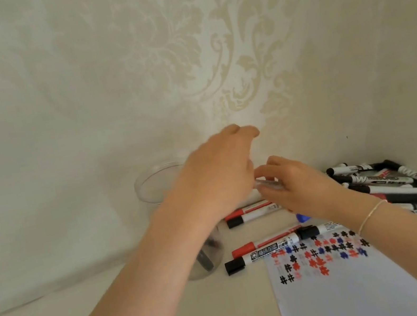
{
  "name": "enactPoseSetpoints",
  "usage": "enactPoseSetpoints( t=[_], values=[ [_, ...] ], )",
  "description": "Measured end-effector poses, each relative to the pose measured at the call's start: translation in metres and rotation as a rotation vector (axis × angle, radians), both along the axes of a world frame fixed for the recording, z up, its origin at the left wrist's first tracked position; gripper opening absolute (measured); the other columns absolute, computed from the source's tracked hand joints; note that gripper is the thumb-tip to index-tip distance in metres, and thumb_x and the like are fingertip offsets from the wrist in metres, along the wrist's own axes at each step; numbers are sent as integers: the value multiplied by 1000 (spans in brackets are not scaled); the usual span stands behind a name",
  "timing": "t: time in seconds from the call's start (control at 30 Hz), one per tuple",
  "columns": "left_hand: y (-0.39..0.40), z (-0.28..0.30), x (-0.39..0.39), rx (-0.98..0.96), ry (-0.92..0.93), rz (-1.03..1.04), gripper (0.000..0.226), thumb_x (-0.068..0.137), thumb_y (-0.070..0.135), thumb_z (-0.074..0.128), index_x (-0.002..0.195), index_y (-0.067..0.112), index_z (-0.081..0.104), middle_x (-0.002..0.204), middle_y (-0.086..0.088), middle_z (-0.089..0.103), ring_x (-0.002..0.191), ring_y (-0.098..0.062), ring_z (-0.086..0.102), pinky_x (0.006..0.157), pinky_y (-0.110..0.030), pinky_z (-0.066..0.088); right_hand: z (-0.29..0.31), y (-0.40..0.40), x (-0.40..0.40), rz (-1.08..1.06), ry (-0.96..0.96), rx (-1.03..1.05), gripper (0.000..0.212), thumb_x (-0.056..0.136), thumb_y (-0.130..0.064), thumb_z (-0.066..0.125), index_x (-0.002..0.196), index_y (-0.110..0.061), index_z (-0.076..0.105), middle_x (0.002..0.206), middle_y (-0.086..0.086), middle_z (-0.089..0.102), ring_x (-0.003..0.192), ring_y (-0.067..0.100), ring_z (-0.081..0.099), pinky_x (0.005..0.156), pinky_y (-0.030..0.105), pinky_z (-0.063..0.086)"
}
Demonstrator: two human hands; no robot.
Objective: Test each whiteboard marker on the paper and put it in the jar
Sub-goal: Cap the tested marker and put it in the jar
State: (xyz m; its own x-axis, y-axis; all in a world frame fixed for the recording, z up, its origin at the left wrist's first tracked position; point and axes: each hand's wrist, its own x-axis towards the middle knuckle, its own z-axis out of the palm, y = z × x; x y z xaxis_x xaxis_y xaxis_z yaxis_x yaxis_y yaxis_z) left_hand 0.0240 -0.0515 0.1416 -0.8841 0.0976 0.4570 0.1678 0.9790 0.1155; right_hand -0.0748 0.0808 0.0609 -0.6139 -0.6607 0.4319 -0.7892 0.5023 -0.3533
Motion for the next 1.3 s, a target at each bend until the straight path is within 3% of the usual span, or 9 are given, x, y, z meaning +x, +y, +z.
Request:
enactPoseSetpoints(
  t=[0.13,0.37,0.5,0.6,0.73,0.83,0.9,1.03,1.3],
  values=[
    [17,-56,-21,-296,-267,86,33,96,18,49,127,10,43,125,-7,47,104,-22,55,69,-30,41,-3,26,10,-18,-24,119,18,88,-28,56,104,-31,65,81,-10,50,66,6,48,60,28,41],
    [20,-98,-26,-50,-353,-72,25,102,33,33,110,16,50,104,-4,65,80,-21,59,62,-32,43,-20,51,16,-117,282,130,21,72,-20,68,88,-16,55,86,-1,52,74,16,48,69,30,42],
    [18,-111,-24,208,-468,-84,24,101,33,37,115,19,50,107,1,63,84,-16,61,70,-35,52,-22,46,20,-442,-193,-289,32,73,-16,70,88,-10,43,84,1,41,71,15,39,59,24,31],
    [21,-119,-23,327,-506,-88,31,101,38,35,123,21,49,106,0,64,86,-17,63,79,-44,54,-25,46,15,-515,-536,-462,46,75,-21,75,106,-10,43,104,3,42,92,18,46,75,28,39],
    [24,-117,-22,568,-521,-188,22,101,27,38,118,21,51,93,7,61,73,-8,55,73,-32,49,-20,51,26,-22,-1214,-651,26,79,-29,71,91,-7,63,78,8,60,58,13,50,58,25,38],
    [28,-109,-18,698,-584,-330,23,98,10,42,101,28,56,95,6,61,78,-1,57,76,-23,50,-24,43,34,9,-1126,-556,30,81,-29,71,59,-16,55,48,2,45,41,13,36,45,24,28],
    [28,-106,-16,730,-612,-388,24,97,12,43,94,28,61,97,4,66,71,4,54,71,-18,44,-26,36,33,-36,-1066,-570,36,85,-26,69,58,-15,46,43,3,38,39,16,30,41,24,23],
    [21,-112,-16,715,-510,-413,23,100,25,41,96,23,64,100,9,69,100,-5,61,97,-35,45,-22,34,30,25,-1026,-625,26,88,-18,63,66,-8,54,47,9,45,42,21,36,39,24,29],
    [22,-122,-19,582,-343,-412,19,94,47,42,91,42,60,92,13,66,89,-8,63,82,-44,51,-27,39,30,160,-1163,-710,26,89,-15,60,65,-9,50,51,7,36,41,13,29,42,24,22]
  ],
)
